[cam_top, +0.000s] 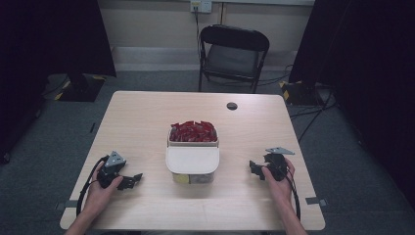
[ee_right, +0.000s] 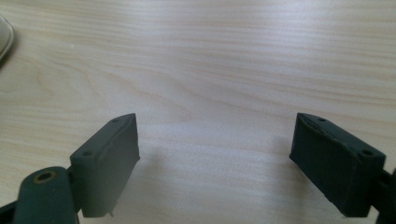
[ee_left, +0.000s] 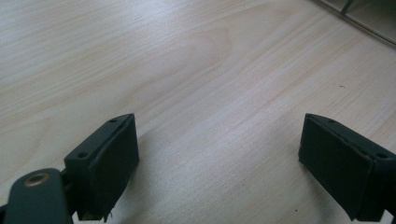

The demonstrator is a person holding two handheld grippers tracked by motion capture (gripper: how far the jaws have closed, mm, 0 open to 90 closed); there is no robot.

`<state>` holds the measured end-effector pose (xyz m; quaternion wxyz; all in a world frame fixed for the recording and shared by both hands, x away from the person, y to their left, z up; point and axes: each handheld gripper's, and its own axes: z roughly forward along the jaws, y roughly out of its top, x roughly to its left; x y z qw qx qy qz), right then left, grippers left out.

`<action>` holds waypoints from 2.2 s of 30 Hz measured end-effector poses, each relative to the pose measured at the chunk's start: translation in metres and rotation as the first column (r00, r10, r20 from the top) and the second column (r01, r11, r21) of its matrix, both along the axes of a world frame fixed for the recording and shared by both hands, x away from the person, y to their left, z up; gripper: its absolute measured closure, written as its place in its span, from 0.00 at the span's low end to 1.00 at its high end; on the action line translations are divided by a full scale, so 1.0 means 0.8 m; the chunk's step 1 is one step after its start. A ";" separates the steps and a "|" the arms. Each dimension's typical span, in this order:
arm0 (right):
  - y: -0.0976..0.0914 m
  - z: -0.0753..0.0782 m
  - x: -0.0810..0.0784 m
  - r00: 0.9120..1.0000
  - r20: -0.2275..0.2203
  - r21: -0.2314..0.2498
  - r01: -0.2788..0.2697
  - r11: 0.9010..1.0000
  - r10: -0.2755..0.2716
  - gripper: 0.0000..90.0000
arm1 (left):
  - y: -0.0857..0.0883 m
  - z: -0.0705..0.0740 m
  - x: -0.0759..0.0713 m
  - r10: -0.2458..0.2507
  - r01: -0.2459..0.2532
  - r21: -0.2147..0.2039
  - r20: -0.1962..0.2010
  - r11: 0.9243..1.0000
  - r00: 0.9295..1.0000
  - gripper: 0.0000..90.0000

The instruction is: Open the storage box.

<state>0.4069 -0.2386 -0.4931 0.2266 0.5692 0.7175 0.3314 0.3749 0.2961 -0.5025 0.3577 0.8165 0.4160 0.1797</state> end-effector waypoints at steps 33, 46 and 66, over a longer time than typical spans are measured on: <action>0.055 0.061 -0.048 0.949 0.127 0.080 -0.299 0.951 0.287 0.16 | 0.000 0.000 0.000 0.003 -0.003 -0.004 0.001 1.000 1.000 0.13; 0.093 0.062 -0.061 0.912 0.113 0.088 -0.405 0.910 0.394 0.16 | 0.000 0.000 0.000 0.007 -0.007 0.004 0.003 1.000 1.000 0.12; 0.124 0.062 -0.060 0.884 0.119 0.088 -0.463 0.882 0.452 0.16 | 0.000 0.000 0.000 0.007 -0.007 0.004 0.003 1.000 1.000 0.12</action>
